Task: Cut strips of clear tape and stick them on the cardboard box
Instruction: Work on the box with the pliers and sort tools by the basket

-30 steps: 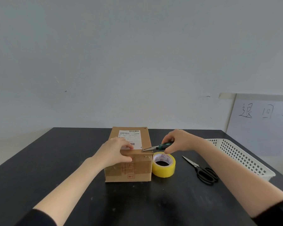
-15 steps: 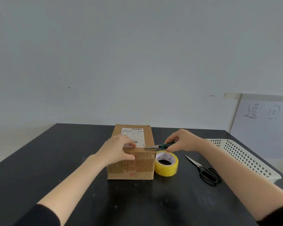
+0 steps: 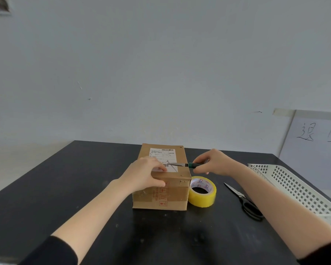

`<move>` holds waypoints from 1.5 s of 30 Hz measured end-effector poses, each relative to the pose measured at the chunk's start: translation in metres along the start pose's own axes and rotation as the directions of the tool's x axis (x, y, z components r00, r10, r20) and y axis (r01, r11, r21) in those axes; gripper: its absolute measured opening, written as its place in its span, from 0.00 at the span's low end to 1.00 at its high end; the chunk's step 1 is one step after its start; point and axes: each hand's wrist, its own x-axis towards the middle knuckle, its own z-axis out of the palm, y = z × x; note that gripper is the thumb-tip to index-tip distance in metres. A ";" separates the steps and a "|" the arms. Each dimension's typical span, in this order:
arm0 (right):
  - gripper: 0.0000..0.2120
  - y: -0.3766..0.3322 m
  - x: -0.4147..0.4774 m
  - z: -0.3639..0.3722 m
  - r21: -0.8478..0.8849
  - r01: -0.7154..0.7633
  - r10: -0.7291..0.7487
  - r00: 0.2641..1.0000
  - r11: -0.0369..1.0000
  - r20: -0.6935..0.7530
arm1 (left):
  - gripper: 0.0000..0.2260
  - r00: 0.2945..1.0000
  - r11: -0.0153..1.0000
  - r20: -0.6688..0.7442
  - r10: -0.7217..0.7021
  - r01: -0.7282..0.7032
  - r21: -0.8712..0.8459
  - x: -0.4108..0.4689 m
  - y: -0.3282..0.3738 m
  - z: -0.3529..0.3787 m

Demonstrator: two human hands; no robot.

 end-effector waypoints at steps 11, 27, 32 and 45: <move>0.08 0.003 -0.009 -0.004 0.016 -0.013 0.014 0.999 1.000 -0.037 | 0.19 1.000 1.000 -0.002 0.017 -0.017 -0.012 -0.001 0.003 -0.002; 0.04 0.041 -0.049 -0.043 0.071 -0.130 0.142 0.969 0.989 -0.204 | 0.10 0.985 0.987 -0.099 0.139 -0.146 -0.067 0.031 0.055 0.001; 0.04 0.063 -0.073 -0.061 0.101 -0.203 0.224 0.936 0.974 -0.271 | 0.10 0.975 0.975 -0.097 0.200 -0.208 -0.078 0.055 0.083 0.011; 0.06 0.149 -0.141 -0.102 0.095 -0.455 0.453 0.800 0.885 -0.393 | 0.08 0.928 0.918 0.013 0.373 -0.366 -0.153 0.105 0.165 0.068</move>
